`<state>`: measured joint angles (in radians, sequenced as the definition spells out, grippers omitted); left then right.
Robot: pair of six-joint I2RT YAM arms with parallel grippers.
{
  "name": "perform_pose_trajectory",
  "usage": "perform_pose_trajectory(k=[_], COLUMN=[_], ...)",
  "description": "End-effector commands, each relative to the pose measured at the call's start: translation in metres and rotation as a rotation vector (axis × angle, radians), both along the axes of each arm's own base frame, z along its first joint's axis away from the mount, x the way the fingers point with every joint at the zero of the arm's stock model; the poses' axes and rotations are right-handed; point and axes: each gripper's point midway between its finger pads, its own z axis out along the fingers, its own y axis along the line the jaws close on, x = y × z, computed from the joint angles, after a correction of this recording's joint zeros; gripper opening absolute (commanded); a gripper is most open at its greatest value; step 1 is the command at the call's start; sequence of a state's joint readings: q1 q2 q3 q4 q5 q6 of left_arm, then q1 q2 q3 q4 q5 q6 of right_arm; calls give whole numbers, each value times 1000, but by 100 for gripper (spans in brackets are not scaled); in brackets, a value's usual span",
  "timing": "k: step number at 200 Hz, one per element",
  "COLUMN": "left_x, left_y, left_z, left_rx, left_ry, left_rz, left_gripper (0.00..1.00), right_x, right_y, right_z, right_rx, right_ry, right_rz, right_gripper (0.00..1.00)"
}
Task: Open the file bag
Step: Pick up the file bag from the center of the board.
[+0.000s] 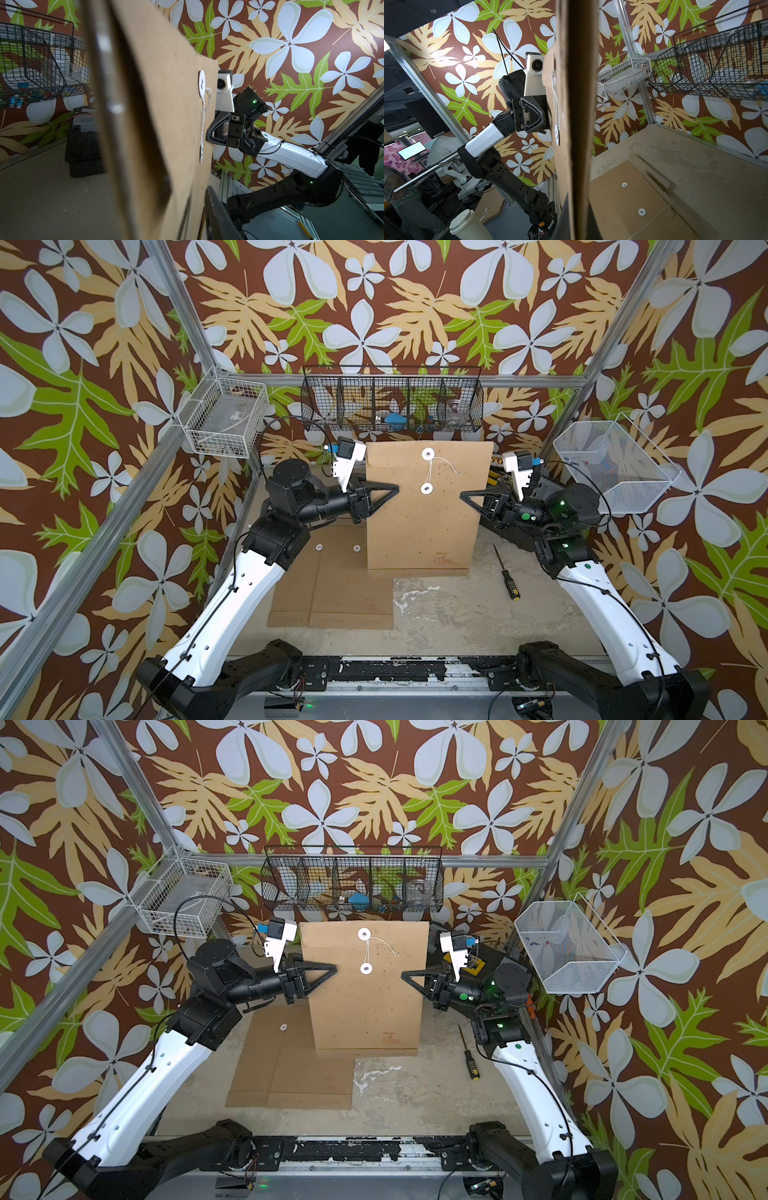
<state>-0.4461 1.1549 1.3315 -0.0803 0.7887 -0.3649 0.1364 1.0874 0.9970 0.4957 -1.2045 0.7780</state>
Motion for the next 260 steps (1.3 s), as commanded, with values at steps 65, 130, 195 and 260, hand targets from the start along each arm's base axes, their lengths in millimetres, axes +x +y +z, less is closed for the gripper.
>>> perform_pose_trajectory(k=[65, 130, 195, 260], left_x=[-4, -5, -2, 7], left_y=[7, 9, 15, 19], left_z=[9, 8, 3, -6], left_rx=[-7, -13, 2, 83], left_ry=[-57, -51, -49, -30], left_rz=[38, 46, 95, 151], left_gripper=[16, 0, 0, 0], right_x=[4, 0, 14, 43], right_y=[0, 6, -1, -39], right_z=[4, 6, 0, -6], right_rx=[0, 1, -47, -145], right_ry=[-24, -35, -42, -49], right_rz=[-25, -11, -142, -508], right_gripper=[0, 0, 25, 50])
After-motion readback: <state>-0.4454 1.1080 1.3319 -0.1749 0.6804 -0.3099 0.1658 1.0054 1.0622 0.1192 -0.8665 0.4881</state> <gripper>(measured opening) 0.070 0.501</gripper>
